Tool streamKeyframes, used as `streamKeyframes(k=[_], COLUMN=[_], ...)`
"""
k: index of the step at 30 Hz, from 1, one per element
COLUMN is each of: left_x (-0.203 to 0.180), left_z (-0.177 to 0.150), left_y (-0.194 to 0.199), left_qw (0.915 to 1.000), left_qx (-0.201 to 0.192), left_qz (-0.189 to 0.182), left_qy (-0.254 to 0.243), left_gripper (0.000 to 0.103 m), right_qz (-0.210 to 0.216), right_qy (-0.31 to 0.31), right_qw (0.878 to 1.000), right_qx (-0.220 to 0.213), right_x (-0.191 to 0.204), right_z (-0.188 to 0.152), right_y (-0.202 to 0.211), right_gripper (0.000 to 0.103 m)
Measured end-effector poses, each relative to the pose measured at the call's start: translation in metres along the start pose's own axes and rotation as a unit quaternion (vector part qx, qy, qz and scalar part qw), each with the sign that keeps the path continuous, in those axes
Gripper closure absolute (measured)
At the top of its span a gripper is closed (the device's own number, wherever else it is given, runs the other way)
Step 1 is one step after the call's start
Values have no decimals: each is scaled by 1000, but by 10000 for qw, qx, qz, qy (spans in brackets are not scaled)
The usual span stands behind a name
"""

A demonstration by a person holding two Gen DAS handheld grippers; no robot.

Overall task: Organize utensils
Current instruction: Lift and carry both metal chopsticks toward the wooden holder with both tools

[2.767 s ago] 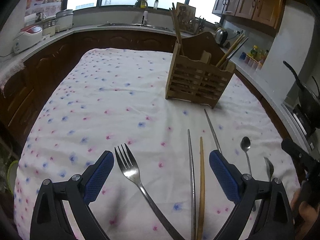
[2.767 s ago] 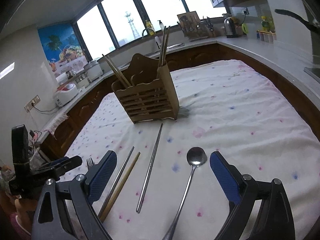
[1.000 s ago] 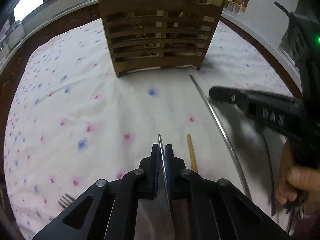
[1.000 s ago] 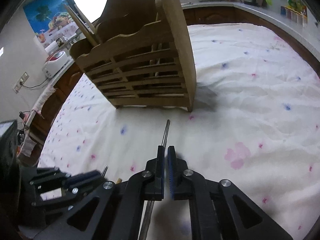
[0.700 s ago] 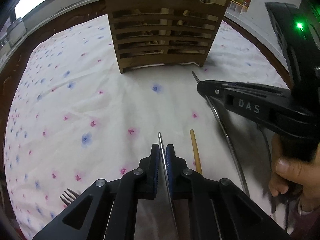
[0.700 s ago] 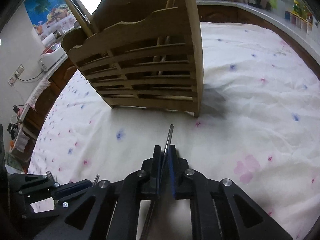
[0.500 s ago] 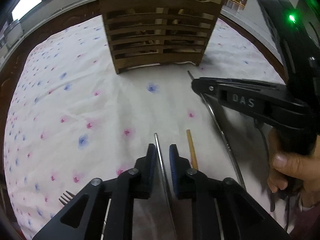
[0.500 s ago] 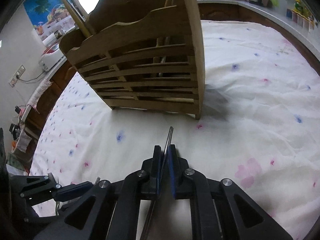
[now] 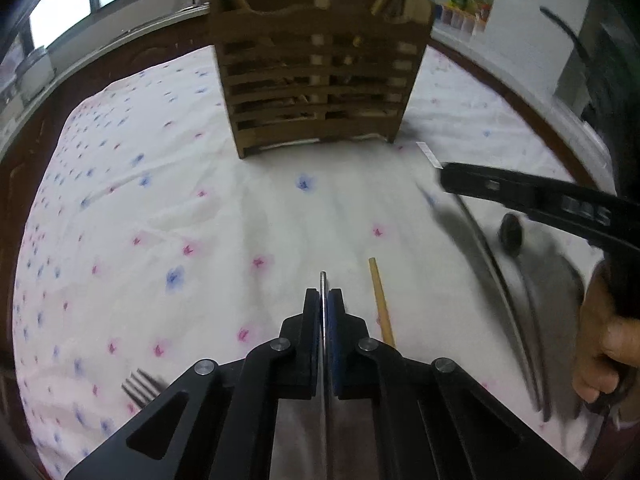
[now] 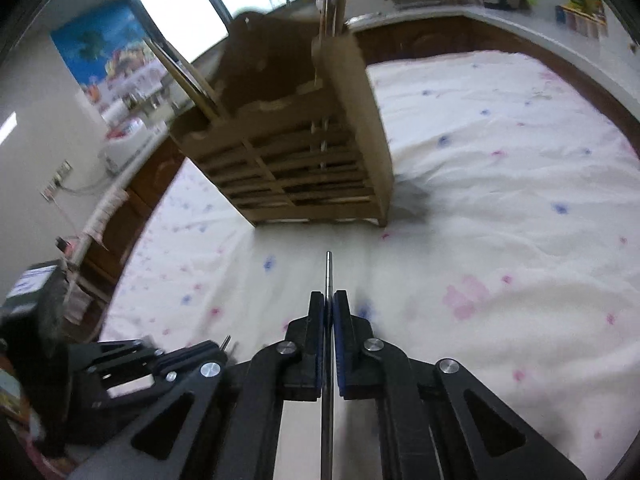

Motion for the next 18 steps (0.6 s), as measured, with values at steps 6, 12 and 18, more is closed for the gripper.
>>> streamKeyframes(k=[6,12,18], left_x=[6,13,19], left_z=[2,-2,-20], left_y=[53,116,176], left_qw=[9981,9916,9825], left_qx=[-549,-1179,-1744], left_qz=[-189,-356,-397], left_qy=[212,403,513], left_gripper=[101,101,101], right_qz=[202,203,180], right_qy=[46,249,406], right_qw=[9991,9970,9927], right_qx=[-359,-711,-1117], right_x=[14,33,45], right_z=[1,3,5], right_y=[45,82,121], right_gripper=[98,98,98])
Point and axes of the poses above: each gripper's, at about its wrist camera, not at the fingertips, and y roughly against the way its jaws point, x to its left, z to its top, the point moved 6 cm from there along -y, roughly the way its jaws point, and after that the axes turned 3 degrees about y, right-handed, at the moved point
